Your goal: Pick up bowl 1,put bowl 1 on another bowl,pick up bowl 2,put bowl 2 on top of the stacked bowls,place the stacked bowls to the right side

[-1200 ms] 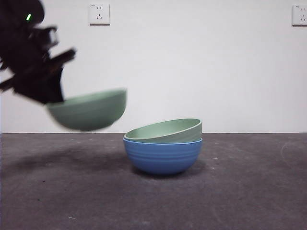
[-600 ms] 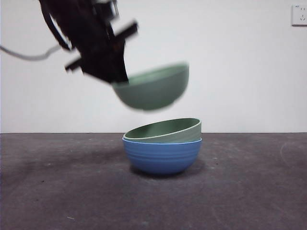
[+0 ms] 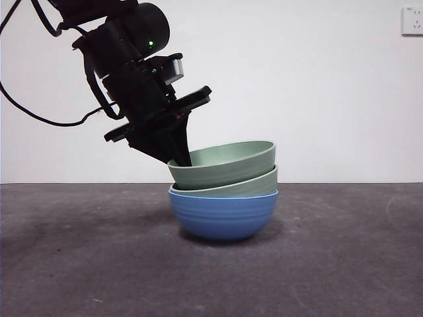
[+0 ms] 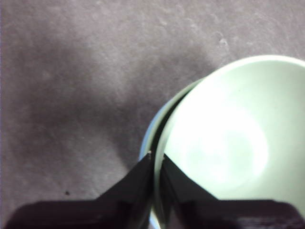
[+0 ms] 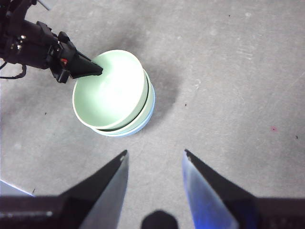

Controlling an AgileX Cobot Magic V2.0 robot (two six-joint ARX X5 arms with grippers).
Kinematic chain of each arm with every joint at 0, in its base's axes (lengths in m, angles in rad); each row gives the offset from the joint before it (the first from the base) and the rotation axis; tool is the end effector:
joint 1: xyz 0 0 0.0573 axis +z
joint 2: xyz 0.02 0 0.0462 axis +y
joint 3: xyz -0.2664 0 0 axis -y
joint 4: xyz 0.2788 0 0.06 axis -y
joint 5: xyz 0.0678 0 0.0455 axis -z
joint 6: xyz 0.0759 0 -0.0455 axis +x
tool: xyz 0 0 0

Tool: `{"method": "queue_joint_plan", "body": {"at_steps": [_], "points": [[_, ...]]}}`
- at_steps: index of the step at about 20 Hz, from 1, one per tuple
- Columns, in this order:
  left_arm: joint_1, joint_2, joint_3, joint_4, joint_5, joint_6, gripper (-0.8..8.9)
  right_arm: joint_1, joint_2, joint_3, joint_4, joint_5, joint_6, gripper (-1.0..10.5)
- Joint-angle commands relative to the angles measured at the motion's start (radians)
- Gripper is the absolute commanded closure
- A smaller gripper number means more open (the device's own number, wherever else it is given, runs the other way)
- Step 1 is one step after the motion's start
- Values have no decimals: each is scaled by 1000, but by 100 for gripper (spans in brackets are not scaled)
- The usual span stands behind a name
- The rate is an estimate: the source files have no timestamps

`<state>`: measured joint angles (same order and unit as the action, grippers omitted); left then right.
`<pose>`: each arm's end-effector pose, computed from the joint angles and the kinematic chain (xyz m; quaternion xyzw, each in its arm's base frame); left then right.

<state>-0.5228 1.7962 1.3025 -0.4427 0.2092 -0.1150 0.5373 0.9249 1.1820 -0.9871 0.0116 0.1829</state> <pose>0.3713 -0.2322 0.1695 0.0225 0.4634 -0.2932 0.8359 0.1904 0.1124 0.3493 -0.0140 0.3643 0.2103 0.9071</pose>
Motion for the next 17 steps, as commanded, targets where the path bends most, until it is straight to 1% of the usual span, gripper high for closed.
{"method": "queue_joint_plan", "body": {"at_steps": [1,2,7,11,12,13,14,15,17], "points": [[-9,7,-4,-1,7,-4,611,0,2,3,5,2,-8,756],[-15,7,-4,0,7,4,586,0,3,3,5,2,-8,756],[-23,2,2,-4,6,9,587,0,5,3,5,0,-8,756],[-15,-39,75,-102,0,10,583,0,24,3,5,-6,3,744],[-11,-56,98,-131,0,11,582,0,38,3,6,-6,3,701],[-10,-77,129,-169,0,14,555,0,60,3,7,-6,3,615],[-10,-94,158,-207,0,14,554,0,84,3,12,-7,3,536],[-5,-115,199,-269,0,23,554,0,119,3,23,-9,3,485],[-1,-154,277,-396,0,66,554,0,194,3,68,-13,9,475]]}}
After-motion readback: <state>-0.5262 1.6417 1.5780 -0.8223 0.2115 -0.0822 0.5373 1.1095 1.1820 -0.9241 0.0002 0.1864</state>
